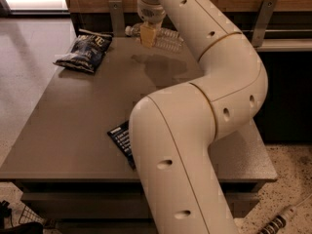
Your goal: Place water bottle upright
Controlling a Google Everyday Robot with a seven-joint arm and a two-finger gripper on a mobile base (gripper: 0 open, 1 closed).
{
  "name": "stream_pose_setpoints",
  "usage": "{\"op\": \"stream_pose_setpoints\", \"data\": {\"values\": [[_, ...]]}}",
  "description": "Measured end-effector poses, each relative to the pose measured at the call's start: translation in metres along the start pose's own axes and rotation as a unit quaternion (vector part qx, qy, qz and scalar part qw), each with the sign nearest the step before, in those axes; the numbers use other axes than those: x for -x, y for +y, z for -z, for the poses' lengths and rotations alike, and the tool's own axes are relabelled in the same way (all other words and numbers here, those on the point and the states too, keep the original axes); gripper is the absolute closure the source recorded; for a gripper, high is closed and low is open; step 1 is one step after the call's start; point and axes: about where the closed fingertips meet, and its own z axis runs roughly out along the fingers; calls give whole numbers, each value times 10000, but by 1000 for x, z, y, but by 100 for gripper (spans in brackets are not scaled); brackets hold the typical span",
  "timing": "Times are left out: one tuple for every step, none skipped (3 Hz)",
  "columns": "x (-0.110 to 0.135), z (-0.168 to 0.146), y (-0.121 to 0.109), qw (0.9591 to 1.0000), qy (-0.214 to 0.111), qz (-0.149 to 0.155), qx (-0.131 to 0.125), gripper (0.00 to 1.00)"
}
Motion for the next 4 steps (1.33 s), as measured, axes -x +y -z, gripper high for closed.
{"op": "stream_pose_setpoints", "data": {"values": [[-16,28,-1,9984,-540,-128,98,100],[-29,45,3,9931,-1132,-191,256,100],[-27,57,10,9812,-1864,-105,493,100],[-16,57,14,9569,-2781,-70,838,100]]}}
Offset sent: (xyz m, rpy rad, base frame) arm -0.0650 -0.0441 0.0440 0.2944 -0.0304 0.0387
